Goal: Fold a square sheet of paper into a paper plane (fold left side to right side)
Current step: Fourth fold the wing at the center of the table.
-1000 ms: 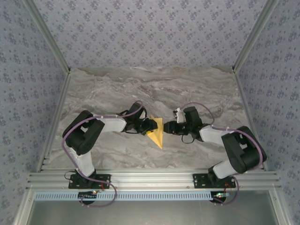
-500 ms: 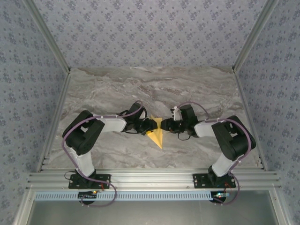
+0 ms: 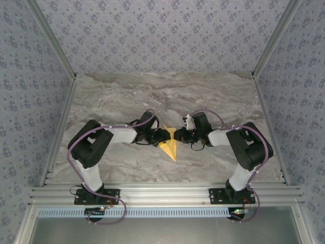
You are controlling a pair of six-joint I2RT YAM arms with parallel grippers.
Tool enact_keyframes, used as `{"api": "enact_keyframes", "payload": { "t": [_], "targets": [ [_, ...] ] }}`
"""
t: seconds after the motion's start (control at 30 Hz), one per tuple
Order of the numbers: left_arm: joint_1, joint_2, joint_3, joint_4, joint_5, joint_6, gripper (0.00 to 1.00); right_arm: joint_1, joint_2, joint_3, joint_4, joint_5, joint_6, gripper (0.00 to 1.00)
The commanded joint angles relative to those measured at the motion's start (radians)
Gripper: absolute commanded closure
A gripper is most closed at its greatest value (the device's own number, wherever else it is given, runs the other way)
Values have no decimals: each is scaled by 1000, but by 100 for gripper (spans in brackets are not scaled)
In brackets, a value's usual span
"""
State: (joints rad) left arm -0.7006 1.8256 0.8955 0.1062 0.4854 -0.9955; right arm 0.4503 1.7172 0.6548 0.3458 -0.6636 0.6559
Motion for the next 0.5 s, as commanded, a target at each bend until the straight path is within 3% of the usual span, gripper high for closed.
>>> {"api": "enact_keyframes", "payload": {
  "t": [0.0, 0.47],
  "targets": [
    [-4, -6, 7, -45, -18, 20, 60, 5, 17, 40, -87, 41, -66, 88],
    [-5, -3, 8, -43, -13, 21, 60, 16, 62, 75, -157, 81, -123, 88]
  ]
}}
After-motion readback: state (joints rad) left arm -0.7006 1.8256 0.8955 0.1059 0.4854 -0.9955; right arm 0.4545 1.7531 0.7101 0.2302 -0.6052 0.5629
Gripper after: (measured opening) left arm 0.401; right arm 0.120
